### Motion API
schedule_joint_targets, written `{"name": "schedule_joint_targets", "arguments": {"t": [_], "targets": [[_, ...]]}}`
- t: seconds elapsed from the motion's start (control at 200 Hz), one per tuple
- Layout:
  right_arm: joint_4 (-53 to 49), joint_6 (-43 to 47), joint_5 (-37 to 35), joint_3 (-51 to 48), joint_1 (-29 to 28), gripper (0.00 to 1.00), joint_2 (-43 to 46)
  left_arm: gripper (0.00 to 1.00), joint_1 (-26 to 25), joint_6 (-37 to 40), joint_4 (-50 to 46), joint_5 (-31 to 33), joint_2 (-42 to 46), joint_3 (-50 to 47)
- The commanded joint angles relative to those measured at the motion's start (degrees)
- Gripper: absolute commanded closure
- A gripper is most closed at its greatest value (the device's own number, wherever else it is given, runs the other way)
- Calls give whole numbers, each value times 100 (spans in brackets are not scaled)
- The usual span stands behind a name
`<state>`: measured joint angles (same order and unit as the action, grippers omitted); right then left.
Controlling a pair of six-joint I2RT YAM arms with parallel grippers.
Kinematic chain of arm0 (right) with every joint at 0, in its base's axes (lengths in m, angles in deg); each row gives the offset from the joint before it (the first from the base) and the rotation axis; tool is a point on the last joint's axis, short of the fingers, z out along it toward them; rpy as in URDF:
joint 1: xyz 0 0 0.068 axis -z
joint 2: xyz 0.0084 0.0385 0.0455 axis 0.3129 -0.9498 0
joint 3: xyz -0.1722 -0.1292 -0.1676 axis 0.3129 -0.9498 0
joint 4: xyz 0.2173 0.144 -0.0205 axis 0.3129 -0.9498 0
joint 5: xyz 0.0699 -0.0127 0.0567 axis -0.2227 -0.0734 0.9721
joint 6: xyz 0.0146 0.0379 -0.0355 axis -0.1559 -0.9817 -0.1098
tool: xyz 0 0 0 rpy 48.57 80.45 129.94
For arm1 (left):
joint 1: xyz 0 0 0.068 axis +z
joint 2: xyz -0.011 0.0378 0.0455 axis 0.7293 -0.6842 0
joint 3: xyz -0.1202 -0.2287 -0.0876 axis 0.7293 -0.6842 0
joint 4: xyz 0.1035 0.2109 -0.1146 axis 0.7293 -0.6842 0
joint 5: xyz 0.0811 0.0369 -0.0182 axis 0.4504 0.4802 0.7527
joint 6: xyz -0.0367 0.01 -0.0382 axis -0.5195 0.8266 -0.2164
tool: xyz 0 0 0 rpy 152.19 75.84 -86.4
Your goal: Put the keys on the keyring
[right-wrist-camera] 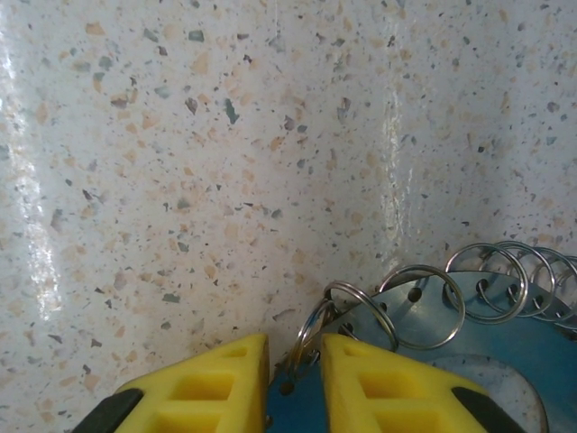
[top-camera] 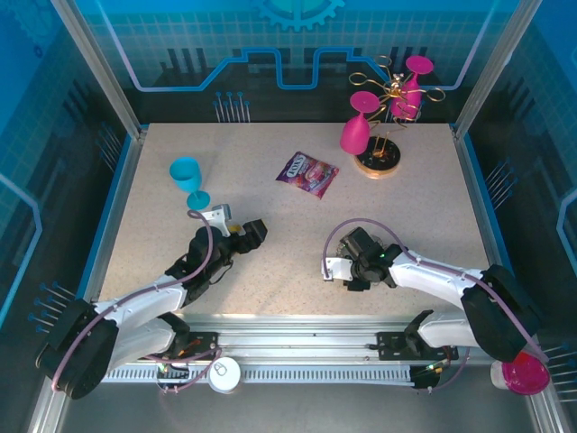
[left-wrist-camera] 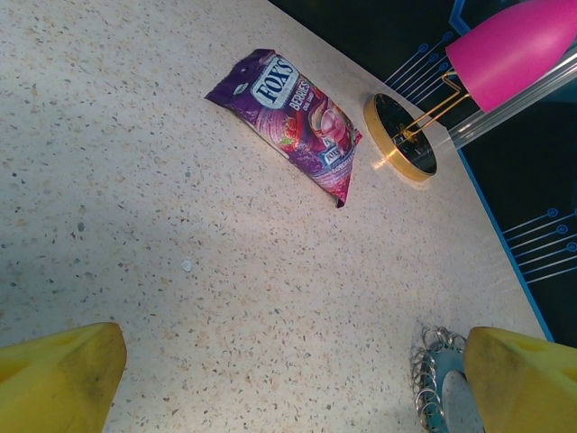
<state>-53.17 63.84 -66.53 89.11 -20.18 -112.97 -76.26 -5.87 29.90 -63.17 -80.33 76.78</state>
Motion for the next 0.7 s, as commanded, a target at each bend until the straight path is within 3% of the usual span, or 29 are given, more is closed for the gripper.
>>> {"name": "schedule_joint_targets", "arguments": {"t": [0.0, 0.115, 0.305, 0.415, 0.565, 0.69], "targets": [[141, -56, 77, 166, 84, 79, -70, 4, -31, 13, 208, -92, -47, 80], [25, -68, 139, 226, 91, 83, -97, 4, -35, 11, 205, -105, -55, 83], [-281, -124, 235, 363, 88, 100, 126, 4, -32, 64, 58, -104, 41, 115], [-587, -380, 455, 589, 97, 100, 390, 4, -32, 178, -331, -96, 267, 245], [-920, -1292, 833, 1100, 124, 100, 587, 4, -30, 548, -947, -167, 586, 603], [-1195, -2552, 1155, 1506, 114, 100, 542, 7, -35, 893, -1018, -431, 661, 690]]}}
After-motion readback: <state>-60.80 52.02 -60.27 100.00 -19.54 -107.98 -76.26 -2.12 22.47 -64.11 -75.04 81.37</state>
